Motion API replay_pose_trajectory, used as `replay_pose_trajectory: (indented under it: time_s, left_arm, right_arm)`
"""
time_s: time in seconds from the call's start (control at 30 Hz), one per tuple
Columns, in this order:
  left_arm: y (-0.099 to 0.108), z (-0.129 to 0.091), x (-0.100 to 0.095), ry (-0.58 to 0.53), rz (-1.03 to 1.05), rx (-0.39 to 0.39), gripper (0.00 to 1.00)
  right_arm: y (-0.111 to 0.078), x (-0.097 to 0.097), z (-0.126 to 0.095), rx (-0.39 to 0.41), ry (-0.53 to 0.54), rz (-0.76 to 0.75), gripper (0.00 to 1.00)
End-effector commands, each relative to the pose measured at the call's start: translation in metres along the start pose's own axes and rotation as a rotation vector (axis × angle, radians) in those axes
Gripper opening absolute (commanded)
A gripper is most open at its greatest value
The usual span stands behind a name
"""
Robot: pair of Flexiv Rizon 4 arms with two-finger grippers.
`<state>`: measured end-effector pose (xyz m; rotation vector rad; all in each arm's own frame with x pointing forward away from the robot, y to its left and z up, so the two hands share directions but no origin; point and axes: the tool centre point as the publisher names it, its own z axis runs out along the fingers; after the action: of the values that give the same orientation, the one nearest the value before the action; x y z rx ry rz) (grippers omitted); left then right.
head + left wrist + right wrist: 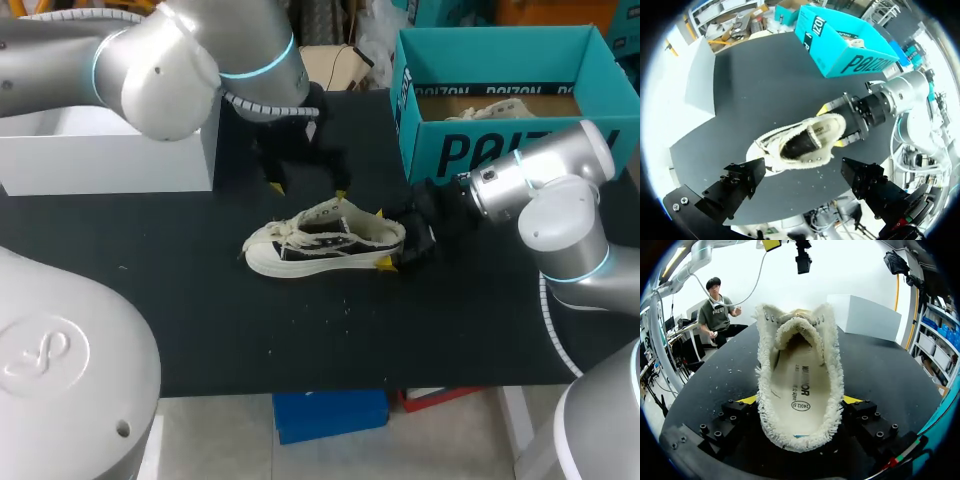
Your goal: Take the shoe out of the shoebox, open the shoe tongue, remove and reinsert the insole, then place the shoe into the shoebox
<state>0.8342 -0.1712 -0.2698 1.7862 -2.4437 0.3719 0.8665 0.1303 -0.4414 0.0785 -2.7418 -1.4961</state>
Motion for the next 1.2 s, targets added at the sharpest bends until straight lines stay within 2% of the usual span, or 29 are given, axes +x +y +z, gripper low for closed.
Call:
replay_pose_trajectory:
  time_s: [0.03,0.1,0.13,0.17,0.23,0.37,0.6,0.8,0.83,1.2]
  left_arm:
    - [-0.006,0.001,0.005,-0.146,-0.12,-0.092,1.0]
    - [-0.006,0.001,0.005,-0.146,-0.12,-0.092,1.0]
    - [-0.01,0.004,0.011,-0.189,-0.167,-0.129,1.0]
    - [-0.012,0.008,0.016,-0.248,-0.177,-0.12,1.0]
    - [-0.017,0.016,0.021,-0.275,-0.207,-0.146,1.0]
    - [-0.019,0.033,0.025,-0.355,-0.192,-0.143,1.0]
    - [-0.024,0.052,0.024,-0.407,-0.198,-0.16,1.0]
    - [-0.029,0.069,0.025,-0.489,-0.216,-0.237,1.0]
    - [-0.03,0.072,0.024,-0.512,-0.228,-0.281,1.0]
    - [-0.021,0.08,0.021,-0.604,-0.236,-0.31,1.0]
  right_arm:
    - [-0.002,-0.002,0.002,0.001,-0.001,0.001,0.0]
    - [-0.002,-0.002,0.002,0.001,-0.001,0.001,0.0]
    - [-0.002,-0.002,0.002,0.001,-0.001,0.001,0.0]
    - [-0.002,-0.002,0.002,0.001,-0.001,0.001,0.0]
    - [-0.002,-0.002,0.002,0.001,-0.001,0.001,0.0]
    - [-0.002,-0.002,0.002,0.001,-0.001,0.001,0.0]
    - [-0.002,-0.002,0.002,0.001,-0.001,0.001,0.0]
    - [-0.002,-0.002,0.002,0.001,-0.001,0.001,0.0]
    - [-0.002,-0.002,0.002,0.001,-0.001,0.001,0.0]
    - [-0.002,-0.002,0.002,0.001,-0.001,0.001,0.0]
